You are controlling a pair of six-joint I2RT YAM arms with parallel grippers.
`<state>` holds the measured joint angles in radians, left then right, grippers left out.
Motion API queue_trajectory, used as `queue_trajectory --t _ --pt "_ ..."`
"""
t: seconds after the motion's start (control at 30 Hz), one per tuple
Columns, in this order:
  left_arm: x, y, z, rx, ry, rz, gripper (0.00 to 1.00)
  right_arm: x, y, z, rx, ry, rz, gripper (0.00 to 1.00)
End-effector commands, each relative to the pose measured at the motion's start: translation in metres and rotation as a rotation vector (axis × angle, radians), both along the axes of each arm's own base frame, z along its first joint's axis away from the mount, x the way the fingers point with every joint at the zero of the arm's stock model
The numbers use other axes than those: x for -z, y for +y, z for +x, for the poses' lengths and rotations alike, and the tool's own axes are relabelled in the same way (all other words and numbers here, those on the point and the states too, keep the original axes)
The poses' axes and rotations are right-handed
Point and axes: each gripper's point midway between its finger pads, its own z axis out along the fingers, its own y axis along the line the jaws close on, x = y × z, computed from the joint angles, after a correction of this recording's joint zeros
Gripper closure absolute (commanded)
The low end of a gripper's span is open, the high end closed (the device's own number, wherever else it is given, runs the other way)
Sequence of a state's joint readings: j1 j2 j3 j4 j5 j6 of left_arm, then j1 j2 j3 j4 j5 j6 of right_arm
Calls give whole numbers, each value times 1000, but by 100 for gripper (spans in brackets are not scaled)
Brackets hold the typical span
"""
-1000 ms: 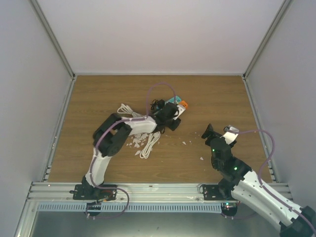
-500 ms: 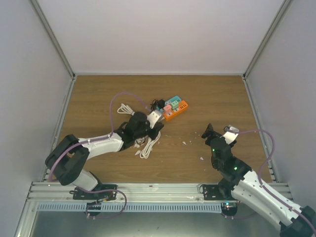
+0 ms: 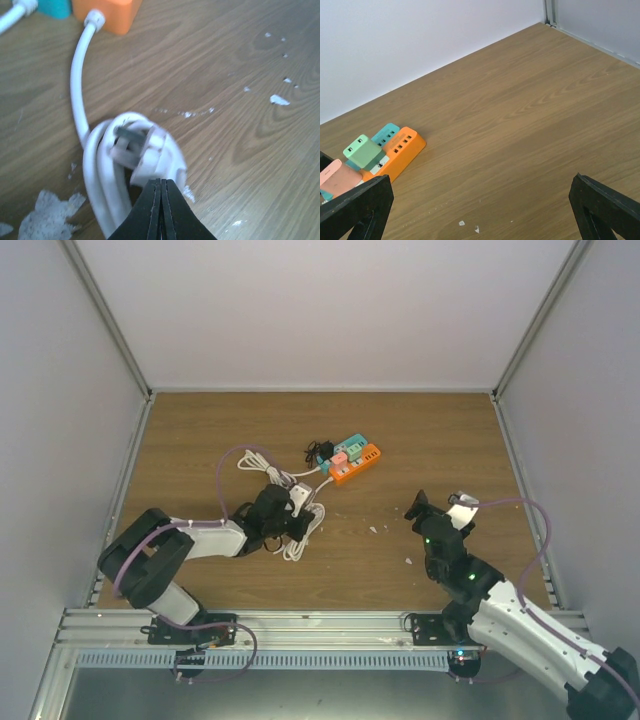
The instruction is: Insert the plug
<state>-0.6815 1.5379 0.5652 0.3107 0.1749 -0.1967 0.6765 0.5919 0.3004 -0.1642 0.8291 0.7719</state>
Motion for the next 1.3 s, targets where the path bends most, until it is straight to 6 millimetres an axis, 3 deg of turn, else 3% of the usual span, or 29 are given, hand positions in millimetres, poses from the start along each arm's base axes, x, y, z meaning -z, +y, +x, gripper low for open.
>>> queue_trajectory --t 0.0,0.33,0.43,0.67,0.83,0.9,1.0,1.13,1.27 --pt "5 5 5 -44 8 -47 100 -9 -3 2 26 -33 14 0" --pt "34 44 23 -195 90 -12 100 -7 -1 4 27 -21 5 0" --pt "32 50 24 -212 85 -21 100 -6 -2 4 29 -20 2 0" --pt "4 53 40 -235 19 -23 100 -5 0 5 24 -16 1 1" --pt "-45 44 55 -206 -84 -62 100 -5 -1 5 26 -9 -8 1" --pt "-63 29 44 -104 -125 -101 100 -4 -2 5 30 -9 -9 0" --pt "-72 1 18 77 -103 -137 100 -4 -2 4 30 -10 -8 0" --pt "-54 -28 -15 217 -21 -159 100 -3 -1 5 30 -6 -10 0" --pt "-25 -37 -34 252 83 -163 100 -2 0 6 28 -3 -11 0"
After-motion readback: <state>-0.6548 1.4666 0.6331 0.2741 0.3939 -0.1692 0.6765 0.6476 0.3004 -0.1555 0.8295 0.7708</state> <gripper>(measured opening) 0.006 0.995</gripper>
